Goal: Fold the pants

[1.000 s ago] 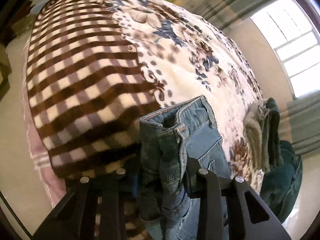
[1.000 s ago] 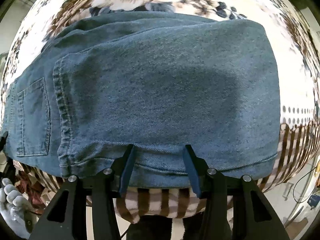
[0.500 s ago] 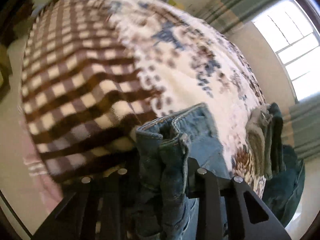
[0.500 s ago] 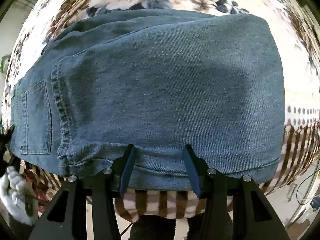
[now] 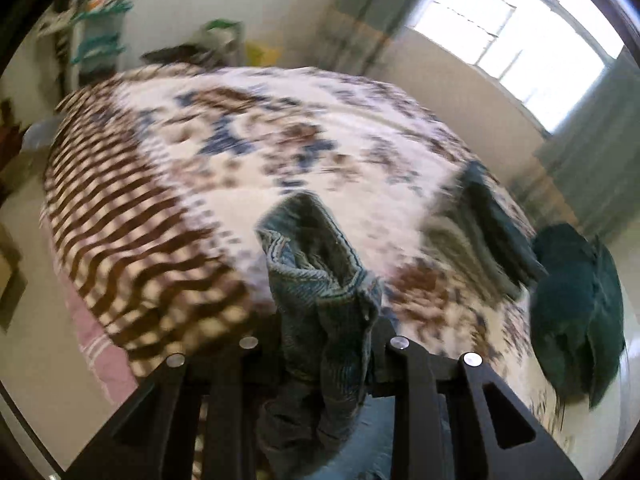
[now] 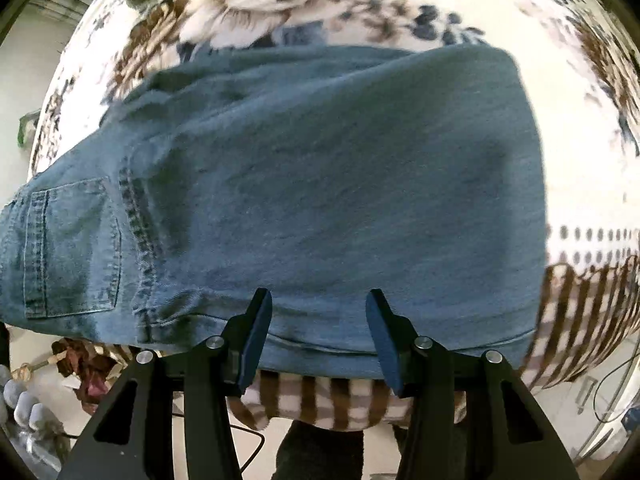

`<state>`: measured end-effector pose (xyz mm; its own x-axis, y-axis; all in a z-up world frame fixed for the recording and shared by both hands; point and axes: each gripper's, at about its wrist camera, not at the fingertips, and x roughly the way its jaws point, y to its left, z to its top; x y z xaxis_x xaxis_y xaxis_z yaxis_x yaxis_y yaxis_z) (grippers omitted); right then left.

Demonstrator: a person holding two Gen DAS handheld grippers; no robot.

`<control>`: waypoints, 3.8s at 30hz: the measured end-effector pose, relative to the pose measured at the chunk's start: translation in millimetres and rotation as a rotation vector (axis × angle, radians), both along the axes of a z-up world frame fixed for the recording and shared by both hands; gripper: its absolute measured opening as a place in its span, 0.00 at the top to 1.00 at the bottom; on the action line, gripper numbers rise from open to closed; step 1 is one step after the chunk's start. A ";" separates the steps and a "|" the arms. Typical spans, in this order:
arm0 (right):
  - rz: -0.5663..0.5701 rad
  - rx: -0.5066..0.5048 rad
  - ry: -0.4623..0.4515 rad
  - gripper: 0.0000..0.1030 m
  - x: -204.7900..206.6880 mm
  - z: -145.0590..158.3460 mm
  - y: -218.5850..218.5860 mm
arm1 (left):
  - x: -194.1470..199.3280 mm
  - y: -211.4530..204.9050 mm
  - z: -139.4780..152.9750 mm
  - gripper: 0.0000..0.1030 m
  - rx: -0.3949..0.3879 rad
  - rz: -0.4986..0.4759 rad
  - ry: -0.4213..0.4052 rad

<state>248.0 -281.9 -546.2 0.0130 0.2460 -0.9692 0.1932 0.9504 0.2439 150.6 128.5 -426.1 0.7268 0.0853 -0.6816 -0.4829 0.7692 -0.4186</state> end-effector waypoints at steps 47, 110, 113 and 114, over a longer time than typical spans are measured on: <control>-0.320 0.424 -0.086 0.02 -24.3 -27.3 -297.5 | 105.4 -281.6 -8.6 0.19 0.110 -0.585 0.365; -0.783 0.783 -0.035 0.12 -127.9 -115.7 -200.0 | 88.7 -234.6 -163.2 0.13 -0.228 -0.711 0.612; -0.769 0.767 -0.018 0.09 -118.8 -119.2 -196.5 | 88.9 -234.3 -163.5 0.13 -0.232 -0.717 0.608; -0.777 0.761 -0.005 0.09 -114.1 -121.5 -194.6 | 89.5 -234.5 -163.9 0.13 -0.236 -0.716 0.606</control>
<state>134.0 -476.5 -667.7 0.4279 0.7050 -0.5656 0.6735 0.1686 0.7197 240.1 -106.0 -590.0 0.0731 -0.4283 -0.9007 -0.1167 0.8932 -0.4342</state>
